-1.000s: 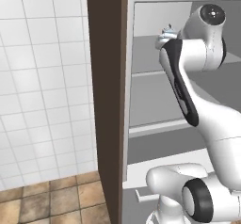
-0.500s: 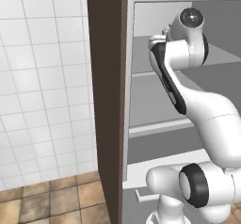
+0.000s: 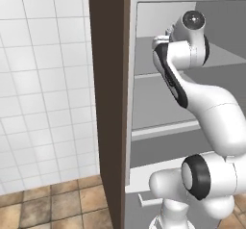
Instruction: Take a sugar cube from the saucer and place it inside the coffee. Then, grab milk from the fridge and place it next to the coffee on the counter to sweeten the coffee.
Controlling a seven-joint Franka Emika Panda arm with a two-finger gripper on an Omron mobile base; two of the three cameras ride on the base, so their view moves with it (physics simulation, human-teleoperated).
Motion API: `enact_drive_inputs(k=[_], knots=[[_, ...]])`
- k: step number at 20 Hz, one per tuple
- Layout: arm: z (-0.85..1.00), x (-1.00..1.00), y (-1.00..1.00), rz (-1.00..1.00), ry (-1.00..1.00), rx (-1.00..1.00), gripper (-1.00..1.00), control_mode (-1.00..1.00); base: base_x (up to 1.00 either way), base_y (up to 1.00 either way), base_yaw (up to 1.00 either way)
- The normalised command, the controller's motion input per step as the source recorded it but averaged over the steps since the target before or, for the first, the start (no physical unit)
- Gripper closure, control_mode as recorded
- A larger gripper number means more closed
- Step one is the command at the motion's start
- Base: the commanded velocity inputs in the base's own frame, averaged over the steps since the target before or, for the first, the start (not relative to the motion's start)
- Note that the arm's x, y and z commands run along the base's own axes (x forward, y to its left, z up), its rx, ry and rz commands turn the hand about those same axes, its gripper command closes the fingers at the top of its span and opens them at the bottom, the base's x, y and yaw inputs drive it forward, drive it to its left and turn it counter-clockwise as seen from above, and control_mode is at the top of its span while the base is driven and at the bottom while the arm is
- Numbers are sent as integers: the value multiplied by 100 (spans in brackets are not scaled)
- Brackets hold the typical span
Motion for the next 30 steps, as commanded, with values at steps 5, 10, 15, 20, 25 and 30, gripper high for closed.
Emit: enact_drive_inputs(k=[5, 10, 15, 20, 25, 30], knots=[[-1, 10, -5, 0, -7, 0, -100, -100, 0, 0, 0], [-1, 16, 0, 0, -11, 0, -100, -100, 0, 0, 0], [0, 15, 0, 0, -7, 0, -100, -100, 0, 0, 0], [0, 17, 0, 0, 0, 0, -100, -100, 0, 0, 0], [0, 20, 0, 0, 0, 0, -100, -100, 0, 0, 0], [0, 14, 0, 0, 0, 0, 100, -100, 0, 0, 0]])
